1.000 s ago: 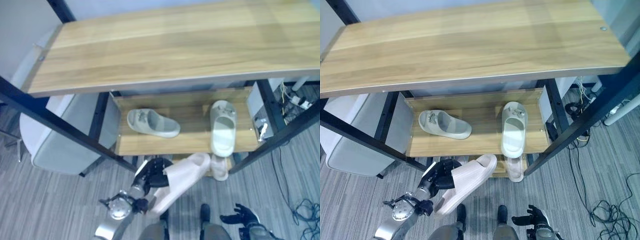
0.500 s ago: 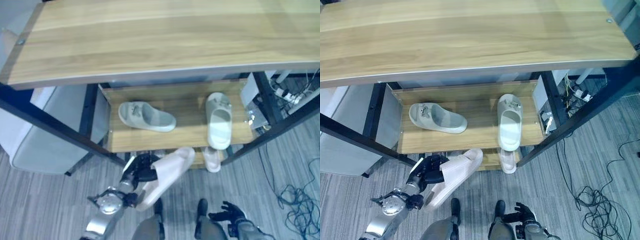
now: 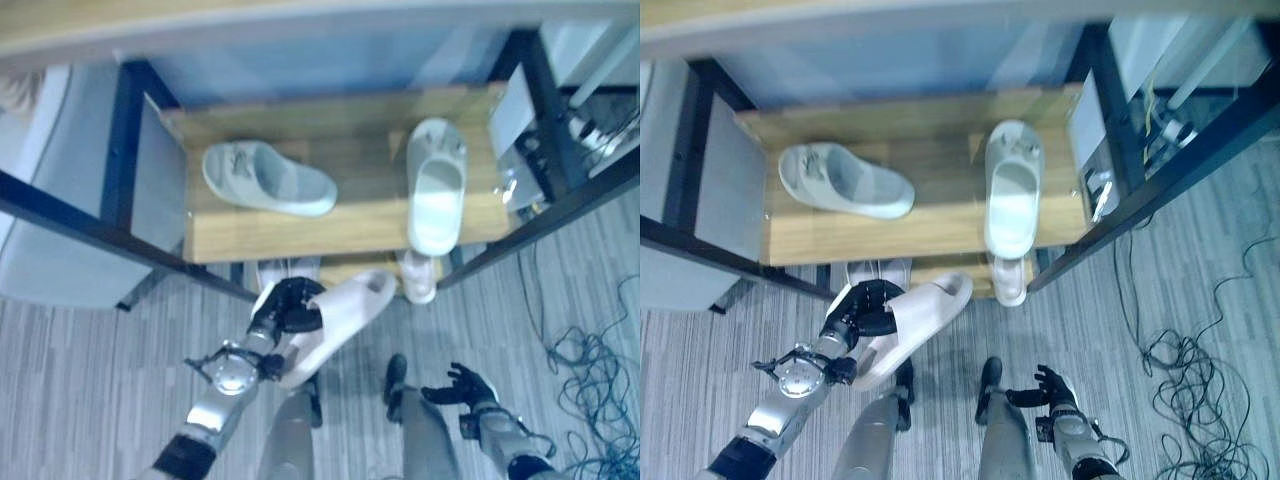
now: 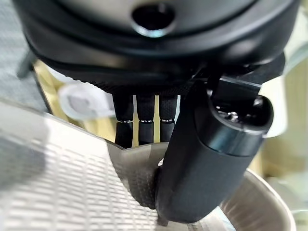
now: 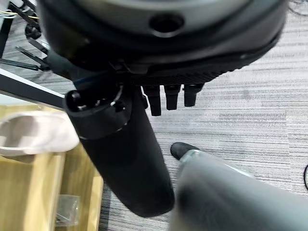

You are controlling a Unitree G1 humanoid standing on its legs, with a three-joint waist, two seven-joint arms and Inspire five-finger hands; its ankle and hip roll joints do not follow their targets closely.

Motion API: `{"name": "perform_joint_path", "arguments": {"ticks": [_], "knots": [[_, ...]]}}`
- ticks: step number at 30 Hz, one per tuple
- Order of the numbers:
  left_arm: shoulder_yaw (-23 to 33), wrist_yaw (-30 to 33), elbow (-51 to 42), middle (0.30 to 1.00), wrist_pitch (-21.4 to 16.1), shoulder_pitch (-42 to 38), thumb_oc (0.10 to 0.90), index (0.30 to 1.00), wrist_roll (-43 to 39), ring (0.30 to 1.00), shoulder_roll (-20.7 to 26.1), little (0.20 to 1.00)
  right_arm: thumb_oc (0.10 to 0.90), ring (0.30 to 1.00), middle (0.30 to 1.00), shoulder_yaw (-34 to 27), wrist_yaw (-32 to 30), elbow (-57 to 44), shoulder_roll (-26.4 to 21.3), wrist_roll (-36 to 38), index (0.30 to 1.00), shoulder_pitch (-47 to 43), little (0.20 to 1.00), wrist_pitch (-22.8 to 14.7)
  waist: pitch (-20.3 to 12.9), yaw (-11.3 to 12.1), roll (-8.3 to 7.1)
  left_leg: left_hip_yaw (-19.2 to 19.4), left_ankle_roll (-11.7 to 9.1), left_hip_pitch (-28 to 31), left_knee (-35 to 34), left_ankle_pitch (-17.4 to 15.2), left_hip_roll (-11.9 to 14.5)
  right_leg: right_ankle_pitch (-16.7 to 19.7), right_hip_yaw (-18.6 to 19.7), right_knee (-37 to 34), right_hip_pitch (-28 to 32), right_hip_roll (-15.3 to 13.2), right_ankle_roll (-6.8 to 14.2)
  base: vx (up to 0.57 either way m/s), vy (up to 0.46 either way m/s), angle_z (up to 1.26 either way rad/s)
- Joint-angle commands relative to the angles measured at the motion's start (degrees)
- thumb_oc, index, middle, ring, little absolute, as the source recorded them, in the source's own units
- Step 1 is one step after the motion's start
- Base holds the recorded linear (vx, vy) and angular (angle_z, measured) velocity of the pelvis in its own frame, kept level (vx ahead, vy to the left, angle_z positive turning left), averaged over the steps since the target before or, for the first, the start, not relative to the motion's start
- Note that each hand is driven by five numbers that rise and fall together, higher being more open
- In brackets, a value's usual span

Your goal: Arrange the slippers neatly on the shoe rack.

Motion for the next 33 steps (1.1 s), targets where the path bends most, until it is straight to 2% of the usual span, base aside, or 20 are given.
{"name": "perform_joint_path", "arguments": {"ticks": [1,2,4,8,12,15,23,26,28,33], "knots": [[1.96,3.67,-4.65,0.3,-6.01,-2.25,0.4,0.3,4.89,0.3,-1.24,0.3,0.8,0.9,0.9,-0.85,-3.42,-9.09,-2.99,3.86,0.9,1.13,0.9,-4.01,-0.3,-0.95,0.37,-2.75,-0.46,-9.49,10.1,-4.61,1.74,-7.06,-0.22,7.36,-5.38,-0.18,1.01,-0.09,0.041,-0.14],[1.96,4.57,-4.63,0.3,-6.13,-3.23,0.4,0.3,5.37,0.3,-1.32,0.3,0.8,0.9,0.9,-1.09,-4.21,-11.28,-3.24,4.35,0.9,0.79,0.9,-4.55,-0.03,-1.22,0.54,-2.91,-0.26,-11.61,12.46,-5.47,1.88,-8.07,0.35,9.6,-7.72,-0.28,0.56,0.0,0.032,-0.12],[2.34,6.89,-3.97,0.3,-6.22,-5.72,0.4,0.3,6.71,0.3,-1.07,0.3,0.8,0.9,0.9,-1.58,-5.99,-16.96,-3.63,4.83,0.9,-0.34,0.9,-5.88,0.38,-1.82,0.71,-3.63,-0.39,-17.18,18.95,-9.47,2.21,-11.28,2.04,16.37,-13.78,-0.61,0.83,0.01,0.048,-0.08],[2.85,12.05,-4.15,0.3,-6.48,-10.88,0.4,0.3,10.14,0.3,-0.57,0.3,0.8,0.9,0.9,-1.61,-10.97,-28.54,-4.92,1.44,0.9,-3.78,0.9,-8.69,1.24,-2.74,1.21,-4.87,0.76,-28.47,30.28,-13.51,2.66,-14.54,5.02,25.29,-24.93,-0.8,-0.8,-0.06,0.043,-0.17],[2.83,19.7,-2.86,0.3,-6.11,-18.66,0.4,0.3,14.16,0.3,0.59,0.3,0.8,0.9,0.9,-0.47,-17.94,-35.11,-5.33,-2.97,0.9,-11.92,0.9,-10.17,2.15,-3.07,1.72,-7.53,2.62,-39.86,42.75,-18.46,3.24,-17.78,7.07,36.44,-36.22,-0.18,-1.3,0.01,0.06,-0.21],[2.62,25.27,-1.87,0.3,-5.33,-24.38,0.4,0.3,16.4,0.3,1.67,0.3,0.8,0.9,0.9,2.06,-20.72,-37.68,-5.59,-4.69,0.9,-18.01,0.9,-10.86,3.13,-3.16,2.04,-8.26,3.55,-45.11,49.69,-21.56,3.15,-19.77,7.97,42.69,-41.71,0.25,-1.83,0.07,0.042,-0.12],[1.04,40.61,4.8,0.3,-1.64,-38.61,0.4,0.3,21.86,0.3,6.76,0.3,0.8,0.9,0.9,7.21,-22.83,-40.28,-4.78,-7.96,0.9,-23.86,0.9,-10.99,3.48,-4.22,1.7,-9.41,3.25,-53.8,59.7,-25.03,4.01,-22.1,8.56,52.54,-51.42,0.81,-1.07,0.09,0.021,-0.12],[0.4,44.11,8.91,0.3,-0.36,-44.44,0.4,0.3,21.59,0.3,10.0,0.3,0.8,0.9,0.9,9.22,-23.0,-41.1,-3.88,-9.8,0.9,-23.01,0.9,-11.45,4.09,-4.79,1.63,-9.88,3.29,-55.95,62.25,-25.98,4.67,-22.62,8.36,54.3,-53.51,1.06,-0.94,0.06,0.007,-0.15],[-0.44,46.21,12.62,0.3,0.47,-49.96,0.4,0.3,21.58,0.3,13.09,0.3,0.8,0.9,0.9,10.77,-22.17,-42.93,-5.22,-12.31,0.9,-21.72,0.9,-11.57,4.63,-5.4,1.49,-10.5,3.19,-58.17,64.51,-26.76,4.76,-22.94,8.27,56.26,-55.78,1.13,-0.57,0.07,-0.031,-0.13],[-0.97,47.61,15.67,0.3,0.31,-53.81,0.4,0.3,20.5,0.3,14.43,0.3,0.8,0.9,0.9,10.33,-21.74,-46.71,-7.42,-15.48,0.9,-21.05,0.9,-11.6,5.55,-6.13,1.07,-10.8,3.11,-58.66,66.47,-27.68,4.88,-23.4,8.89,58.5,-56.99,1.72,-0.06,0.04,-0.013,-0.06]]}}
